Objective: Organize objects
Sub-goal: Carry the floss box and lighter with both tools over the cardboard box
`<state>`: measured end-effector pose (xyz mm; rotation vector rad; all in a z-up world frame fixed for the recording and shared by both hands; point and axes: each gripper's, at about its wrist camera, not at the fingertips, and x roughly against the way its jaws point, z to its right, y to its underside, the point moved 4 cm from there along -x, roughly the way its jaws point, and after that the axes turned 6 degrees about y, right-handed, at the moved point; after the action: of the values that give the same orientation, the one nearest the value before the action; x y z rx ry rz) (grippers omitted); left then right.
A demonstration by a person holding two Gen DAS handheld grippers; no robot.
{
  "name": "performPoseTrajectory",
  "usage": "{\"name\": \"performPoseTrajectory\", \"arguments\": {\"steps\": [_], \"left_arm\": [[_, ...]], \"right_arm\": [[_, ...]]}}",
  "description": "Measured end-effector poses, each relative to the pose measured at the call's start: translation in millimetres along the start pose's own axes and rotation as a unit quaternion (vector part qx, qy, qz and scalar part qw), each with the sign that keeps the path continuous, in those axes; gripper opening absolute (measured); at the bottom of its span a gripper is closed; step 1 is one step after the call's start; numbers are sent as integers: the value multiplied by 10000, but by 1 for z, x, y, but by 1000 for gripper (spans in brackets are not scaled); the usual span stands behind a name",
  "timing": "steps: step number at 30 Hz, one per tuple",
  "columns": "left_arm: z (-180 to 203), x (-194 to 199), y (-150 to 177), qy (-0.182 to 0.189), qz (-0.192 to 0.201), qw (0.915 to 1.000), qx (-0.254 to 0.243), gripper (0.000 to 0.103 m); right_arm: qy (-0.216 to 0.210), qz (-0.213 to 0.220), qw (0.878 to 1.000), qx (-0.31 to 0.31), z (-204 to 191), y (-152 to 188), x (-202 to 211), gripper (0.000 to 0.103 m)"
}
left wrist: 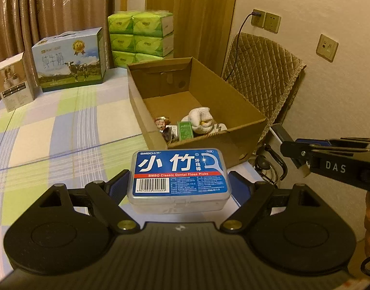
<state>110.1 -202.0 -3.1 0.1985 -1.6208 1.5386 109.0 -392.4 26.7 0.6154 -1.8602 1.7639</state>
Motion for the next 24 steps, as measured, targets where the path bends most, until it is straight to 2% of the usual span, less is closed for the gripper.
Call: {"name": "performPoseTrajectory", "arguments": {"steps": [12,21,24], "left_arm": [[1,-36,-65,80,180,9995,-229,83],[-20,-95,-108,181,-6,9998,-84,83],[-28,-115,-119,115,-51,9999,-96,83]], "right_arm": [[-256,-67,9996,105,6,-59,-57,19],[-286,-152,9992,223,11,-98,-118,19],[-318,-228,9990,218,12,-107,-138,19]]}}
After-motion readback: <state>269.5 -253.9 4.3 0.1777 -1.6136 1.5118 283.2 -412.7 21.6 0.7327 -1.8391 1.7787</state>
